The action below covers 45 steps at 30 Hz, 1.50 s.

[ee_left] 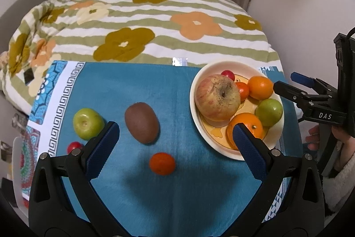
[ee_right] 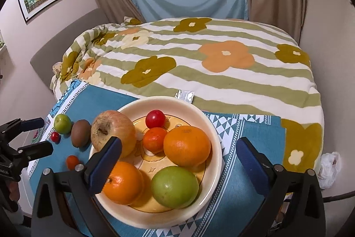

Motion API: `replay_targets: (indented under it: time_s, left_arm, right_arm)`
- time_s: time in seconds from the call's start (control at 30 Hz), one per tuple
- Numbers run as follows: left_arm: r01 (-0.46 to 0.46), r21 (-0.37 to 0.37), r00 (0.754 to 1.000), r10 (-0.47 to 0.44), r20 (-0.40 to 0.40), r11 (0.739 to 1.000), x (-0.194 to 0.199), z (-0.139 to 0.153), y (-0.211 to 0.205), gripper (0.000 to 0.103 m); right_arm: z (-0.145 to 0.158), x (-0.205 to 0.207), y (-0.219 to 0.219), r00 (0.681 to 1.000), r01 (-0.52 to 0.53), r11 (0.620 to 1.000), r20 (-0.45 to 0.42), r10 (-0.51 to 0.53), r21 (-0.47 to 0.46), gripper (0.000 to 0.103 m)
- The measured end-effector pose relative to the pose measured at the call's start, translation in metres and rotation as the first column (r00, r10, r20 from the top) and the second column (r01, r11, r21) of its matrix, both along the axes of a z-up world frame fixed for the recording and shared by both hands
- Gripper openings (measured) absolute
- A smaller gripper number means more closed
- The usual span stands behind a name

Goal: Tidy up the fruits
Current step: 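Withdraw both open tools back over the remaining fruits, then grasp the red cherry tomato with left tool while right tool grasps a tangerine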

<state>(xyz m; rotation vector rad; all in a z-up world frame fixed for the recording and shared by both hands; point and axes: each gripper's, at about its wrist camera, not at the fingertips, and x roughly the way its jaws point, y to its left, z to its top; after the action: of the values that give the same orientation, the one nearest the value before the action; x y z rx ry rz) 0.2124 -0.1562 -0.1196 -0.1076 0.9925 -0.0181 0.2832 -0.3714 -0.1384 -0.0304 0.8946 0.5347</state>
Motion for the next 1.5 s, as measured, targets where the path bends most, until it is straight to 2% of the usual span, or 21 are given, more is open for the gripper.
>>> replay_targets:
  time_s: [0.23, 0.4, 0.63, 0.73, 0.83, 1.17, 1.47, 1.5]
  left_arm:
    - [-0.011, -0.003, 0.998, 0.011, 0.061, 1.000, -0.024, 0.025, 0.018, 0.103]
    - [-0.025, -0.004, 0.997, 0.026, 0.079, 1.000, -0.045, 0.034, 0.047, 0.103]
    - [-0.024, -0.002, 0.994, 0.025, 0.106, 1.000, -0.071, 0.045, 0.093, 0.103]
    - [-0.012, -0.008, 0.994, 0.013, 0.109, 1.000, -0.076, 0.048, 0.110, 0.103]
    - [0.008, 0.003, 0.994, -0.008, 0.110, 1.000, -0.080, 0.047, 0.126, 0.103]
    - [0.114, 0.026, 0.992, -0.115, 0.044, 0.993, -0.069, 0.012, 0.170, 0.103]
    - [0.290, 0.050, 0.957, -0.290, 0.003, 0.956, -0.054, -0.033, 0.176, 0.103]
    - [0.307, 0.052, 0.952, -0.307, 0.001, 0.950, -0.052, -0.037, 0.175, 0.100]
  right_arm:
    - [0.024, -0.024, 0.007, 1.000, -0.012, 1.000, 0.015, 0.012, -0.013, 0.103]
    - [0.043, -0.050, 0.021, 0.999, -0.023, 0.999, 0.048, 0.024, -0.031, 0.103]
    - [0.055, -0.080, 0.048, 1.000, -0.003, 1.000, 0.008, 0.003, -0.017, 0.103]
    - [0.058, -0.096, 0.067, 0.999, 0.037, 0.998, 0.025, -0.036, -0.048, 0.103]
    - [0.056, -0.103, 0.084, 0.999, 0.054, 0.997, 0.001, -0.054, -0.054, 0.103]
    - [0.030, -0.122, 0.143, 0.986, 0.160, 0.983, -0.034, -0.164, -0.085, 0.103]
    - [-0.006, -0.126, 0.176, 0.961, 0.258, 0.962, -0.080, -0.265, -0.094, 0.102]
    - [-0.010, -0.127, 0.179, 0.958, 0.267, 0.959, -0.080, -0.275, -0.096, 0.102]
